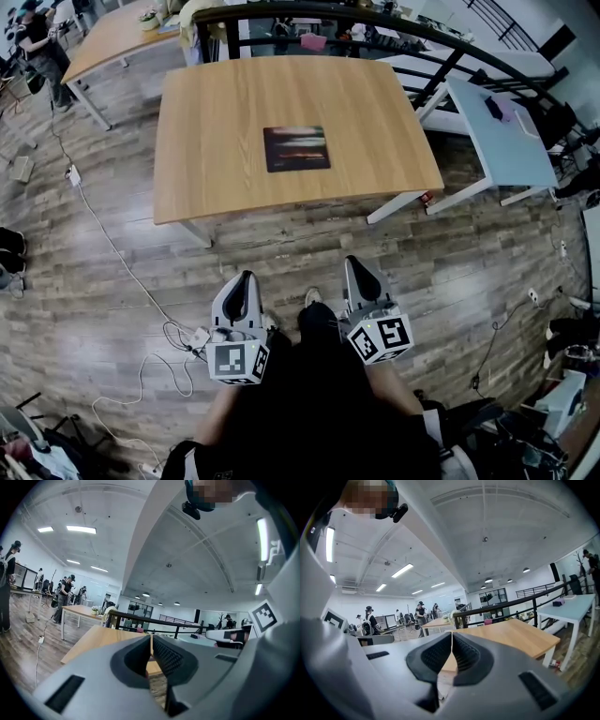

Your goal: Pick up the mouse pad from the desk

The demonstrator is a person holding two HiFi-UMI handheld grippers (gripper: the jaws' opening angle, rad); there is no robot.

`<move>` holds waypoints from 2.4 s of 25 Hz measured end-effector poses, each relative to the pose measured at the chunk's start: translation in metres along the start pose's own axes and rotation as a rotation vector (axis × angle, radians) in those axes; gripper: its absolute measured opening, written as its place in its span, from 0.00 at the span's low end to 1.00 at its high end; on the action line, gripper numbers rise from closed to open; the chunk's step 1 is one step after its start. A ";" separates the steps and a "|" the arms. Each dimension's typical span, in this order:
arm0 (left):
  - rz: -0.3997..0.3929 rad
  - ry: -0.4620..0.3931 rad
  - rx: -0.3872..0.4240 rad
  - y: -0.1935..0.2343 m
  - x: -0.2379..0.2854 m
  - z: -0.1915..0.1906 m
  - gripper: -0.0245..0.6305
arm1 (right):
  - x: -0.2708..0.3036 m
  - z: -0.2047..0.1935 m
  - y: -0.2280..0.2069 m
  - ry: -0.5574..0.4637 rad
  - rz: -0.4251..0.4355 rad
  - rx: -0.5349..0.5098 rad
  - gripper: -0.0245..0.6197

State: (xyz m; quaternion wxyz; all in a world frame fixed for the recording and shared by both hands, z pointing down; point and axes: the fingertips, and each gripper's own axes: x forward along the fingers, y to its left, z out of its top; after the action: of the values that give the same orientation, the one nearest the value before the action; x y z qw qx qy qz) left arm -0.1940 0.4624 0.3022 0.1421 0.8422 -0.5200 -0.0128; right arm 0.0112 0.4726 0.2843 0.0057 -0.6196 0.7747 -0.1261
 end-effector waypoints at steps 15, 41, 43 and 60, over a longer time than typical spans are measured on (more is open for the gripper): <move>0.043 0.053 -0.015 0.022 0.108 0.005 0.09 | 0.115 0.016 -0.061 0.010 0.038 0.012 0.09; 0.174 0.183 -0.018 0.028 0.299 -0.006 0.09 | 0.284 0.010 -0.180 0.167 0.169 0.047 0.09; 0.167 0.196 -0.017 0.036 0.306 -0.010 0.09 | 0.291 0.006 -0.182 0.178 0.156 0.046 0.09; 0.016 0.359 0.011 0.107 0.384 -0.039 0.09 | 0.374 -0.026 -0.192 0.297 -0.001 0.018 0.09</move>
State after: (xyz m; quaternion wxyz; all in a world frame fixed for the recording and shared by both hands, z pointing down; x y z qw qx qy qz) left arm -0.1041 0.0887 0.4156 0.2284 0.8275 -0.4930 0.1418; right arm 0.1043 0.0791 0.4039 -0.1037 -0.5944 0.7656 -0.2232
